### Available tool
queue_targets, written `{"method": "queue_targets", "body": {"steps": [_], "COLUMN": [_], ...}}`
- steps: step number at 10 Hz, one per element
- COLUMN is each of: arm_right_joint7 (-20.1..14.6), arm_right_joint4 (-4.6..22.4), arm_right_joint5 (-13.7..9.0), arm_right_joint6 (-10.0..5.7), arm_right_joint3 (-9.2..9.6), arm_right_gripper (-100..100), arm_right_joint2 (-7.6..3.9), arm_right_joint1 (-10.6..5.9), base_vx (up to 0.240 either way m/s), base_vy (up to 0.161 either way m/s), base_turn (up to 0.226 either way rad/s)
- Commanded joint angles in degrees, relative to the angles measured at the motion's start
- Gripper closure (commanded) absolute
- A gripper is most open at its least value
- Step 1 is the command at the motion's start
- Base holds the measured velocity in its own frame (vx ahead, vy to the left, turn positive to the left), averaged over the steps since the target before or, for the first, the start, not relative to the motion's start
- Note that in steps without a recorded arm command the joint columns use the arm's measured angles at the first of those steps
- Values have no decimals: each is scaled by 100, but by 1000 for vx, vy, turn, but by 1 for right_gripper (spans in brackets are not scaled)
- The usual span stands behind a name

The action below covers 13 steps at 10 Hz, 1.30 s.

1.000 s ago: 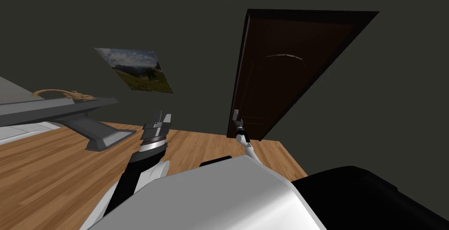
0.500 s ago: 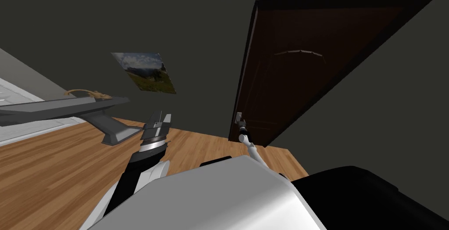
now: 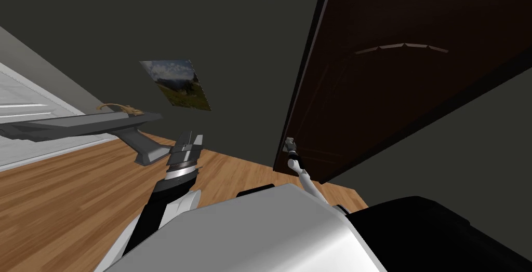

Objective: Pull the door open

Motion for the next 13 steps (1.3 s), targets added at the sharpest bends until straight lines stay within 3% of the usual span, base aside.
{"method": "queue_targets", "body": {"steps": [1, 2, 7, 8, 13], "arm_right_joint7": [0, 0, 0, -102, -419], "arm_right_joint4": [0, 0, 0, -34, -162], "arm_right_joint5": [0, 0, 0, -9, -42], "arm_right_joint6": [0, 0, 0, 4, -17], "arm_right_joint3": [0, 0, 0, 87, 348], "arm_right_gripper": [-100, 100, 100, 100, 100], "arm_right_joint2": [0, 0, 0, -96, -368], "arm_right_joint1": [0, 0, 0, 50, 186], "base_vx": [62, -9, -11, -144, -211], "base_vy": [-15, -2, 1, -23, -48], "base_turn": [22, -40, 4, 132, 147]}}
